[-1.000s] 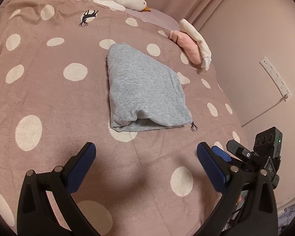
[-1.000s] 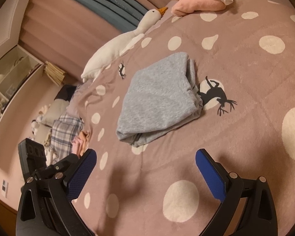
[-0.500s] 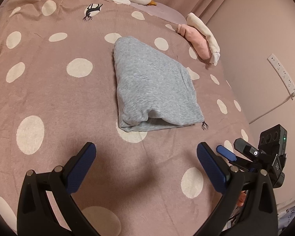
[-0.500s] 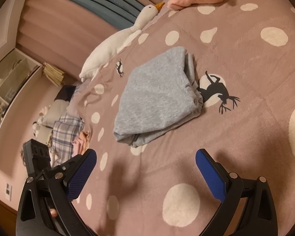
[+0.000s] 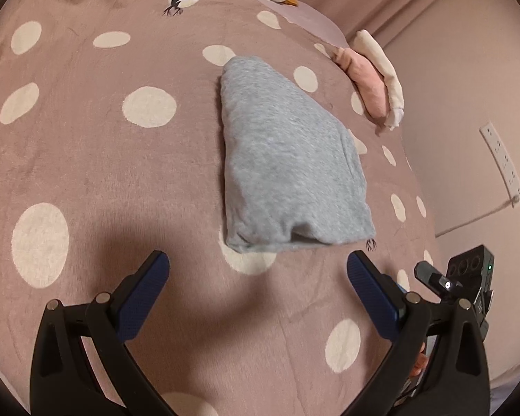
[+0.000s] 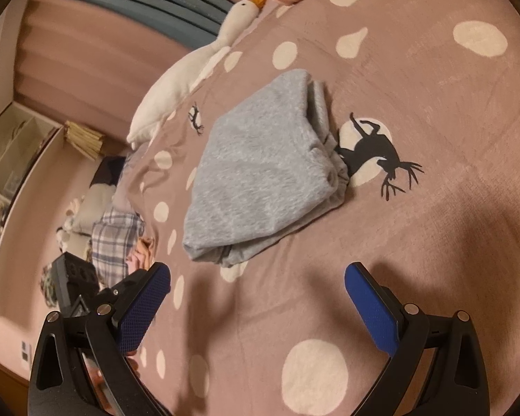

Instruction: Fold small clothes

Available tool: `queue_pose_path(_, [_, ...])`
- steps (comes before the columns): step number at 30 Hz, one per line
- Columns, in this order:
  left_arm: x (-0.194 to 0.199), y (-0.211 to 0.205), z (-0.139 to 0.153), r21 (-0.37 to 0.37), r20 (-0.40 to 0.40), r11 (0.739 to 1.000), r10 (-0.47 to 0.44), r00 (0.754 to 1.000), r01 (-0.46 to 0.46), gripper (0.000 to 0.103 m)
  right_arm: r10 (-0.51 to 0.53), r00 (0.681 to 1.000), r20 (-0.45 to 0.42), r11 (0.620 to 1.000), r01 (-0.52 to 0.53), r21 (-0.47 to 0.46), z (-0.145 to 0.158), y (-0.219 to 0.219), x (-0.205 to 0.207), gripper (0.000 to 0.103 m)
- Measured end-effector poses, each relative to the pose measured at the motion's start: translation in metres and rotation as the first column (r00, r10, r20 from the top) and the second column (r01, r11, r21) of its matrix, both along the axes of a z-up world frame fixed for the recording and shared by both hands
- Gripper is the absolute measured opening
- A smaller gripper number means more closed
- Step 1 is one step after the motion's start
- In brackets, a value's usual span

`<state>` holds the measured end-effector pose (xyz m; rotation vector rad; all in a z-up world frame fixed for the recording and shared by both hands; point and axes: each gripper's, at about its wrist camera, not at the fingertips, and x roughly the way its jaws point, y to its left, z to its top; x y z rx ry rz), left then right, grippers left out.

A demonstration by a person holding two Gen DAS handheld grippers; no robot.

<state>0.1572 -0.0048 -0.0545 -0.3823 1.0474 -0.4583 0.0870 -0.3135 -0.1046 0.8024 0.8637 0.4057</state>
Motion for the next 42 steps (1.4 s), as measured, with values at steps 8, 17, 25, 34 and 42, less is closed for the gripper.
queue_pose_path(8, [0.029, -0.006, -0.007, -0.052, -0.035, 0.999, -0.012, 0.999, 0.010, 0.103, -0.053, 0.998, -0.028, 0.997, 0.055, 0.063, -0.008, -0.016, 0.020, 0.100])
queue_pose_path(17, [0.061, -0.019, -0.025, -0.091, -0.109, 0.995, -0.041, 0.993, 0.032, 0.102, -0.053, 0.997, -0.061, 0.994, 0.058, 0.093, -0.019, -0.022, 0.048, 0.100])
queue_pose_path(25, [0.082, -0.035, -0.035, -0.138, -0.162, 0.989, -0.074, 0.984, 0.052, 0.102, -0.007, 0.997, -0.076, 0.995, 0.015, 0.103, -0.029, -0.017, 0.075, 0.100])
queue_pose_path(34, [0.093, -0.040, -0.047, -0.157, -0.189, 0.986, -0.084, 0.978, 0.054, 0.102, 0.016, 0.996, -0.083, 0.989, -0.004, 0.146, -0.030, -0.016, 0.097, 0.100])
queue_pose_path(42, [0.098, -0.043, -0.048, -0.140, -0.196, 0.988, -0.095, 0.976, 0.068, 0.102, 0.041, 0.995, -0.092, 0.986, -0.026, 0.163, -0.031, -0.009, 0.123, 0.100])
